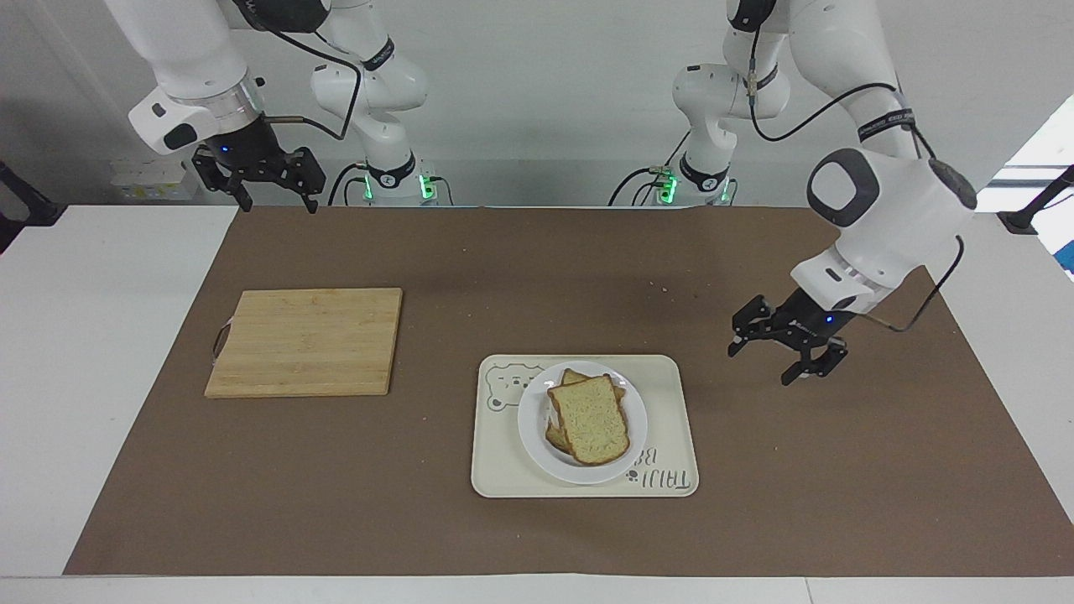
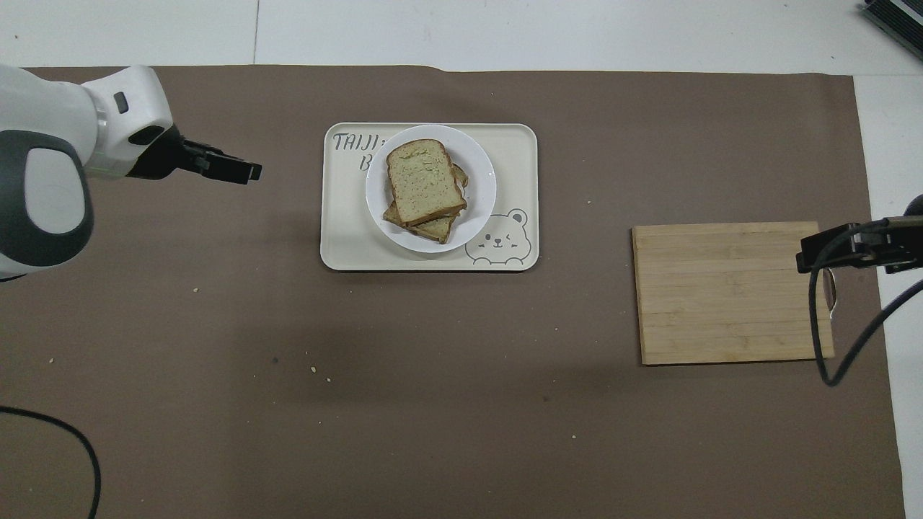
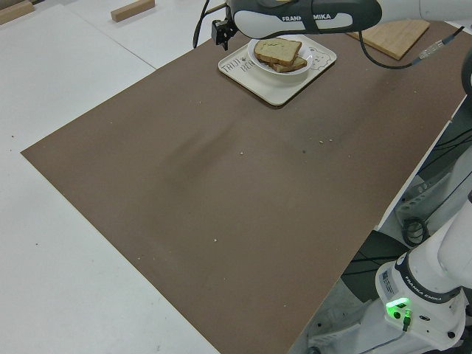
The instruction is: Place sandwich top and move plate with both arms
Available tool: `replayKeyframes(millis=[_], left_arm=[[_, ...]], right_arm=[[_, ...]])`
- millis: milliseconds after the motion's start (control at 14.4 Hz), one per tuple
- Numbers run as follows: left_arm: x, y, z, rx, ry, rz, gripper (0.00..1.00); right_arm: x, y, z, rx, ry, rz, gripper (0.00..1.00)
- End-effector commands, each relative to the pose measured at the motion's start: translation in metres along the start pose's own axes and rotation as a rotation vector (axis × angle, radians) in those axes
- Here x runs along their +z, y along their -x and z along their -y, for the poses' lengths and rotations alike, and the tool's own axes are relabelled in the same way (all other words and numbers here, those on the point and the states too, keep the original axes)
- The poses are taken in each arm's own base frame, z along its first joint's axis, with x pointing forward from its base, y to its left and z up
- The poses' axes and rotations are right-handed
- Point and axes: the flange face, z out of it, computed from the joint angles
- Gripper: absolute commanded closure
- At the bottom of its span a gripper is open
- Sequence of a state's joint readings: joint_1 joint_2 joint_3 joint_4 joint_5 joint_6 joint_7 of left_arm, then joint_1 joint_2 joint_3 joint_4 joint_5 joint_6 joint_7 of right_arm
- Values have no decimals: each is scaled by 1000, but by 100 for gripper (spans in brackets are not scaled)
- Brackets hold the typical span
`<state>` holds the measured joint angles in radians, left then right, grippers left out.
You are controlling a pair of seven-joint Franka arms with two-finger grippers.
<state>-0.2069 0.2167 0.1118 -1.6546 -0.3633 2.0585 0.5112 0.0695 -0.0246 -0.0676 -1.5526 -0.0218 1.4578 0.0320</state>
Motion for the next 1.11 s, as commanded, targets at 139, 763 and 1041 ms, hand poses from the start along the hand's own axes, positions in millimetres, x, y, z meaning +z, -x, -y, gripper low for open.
replayKeyframes(millis=[139, 763, 1041], left_arm=[[-113, 24, -6, 67, -172, 47, 0], [-222, 51, -22, 40, -245, 218, 0], [-236, 73, -25, -196, -272, 190, 0]], right_arm=[[1, 7, -5, -11, -8, -1, 0], [1, 7, -4, -13, -8, -1, 0], [1, 7, -4, -13, -8, -1, 0]])
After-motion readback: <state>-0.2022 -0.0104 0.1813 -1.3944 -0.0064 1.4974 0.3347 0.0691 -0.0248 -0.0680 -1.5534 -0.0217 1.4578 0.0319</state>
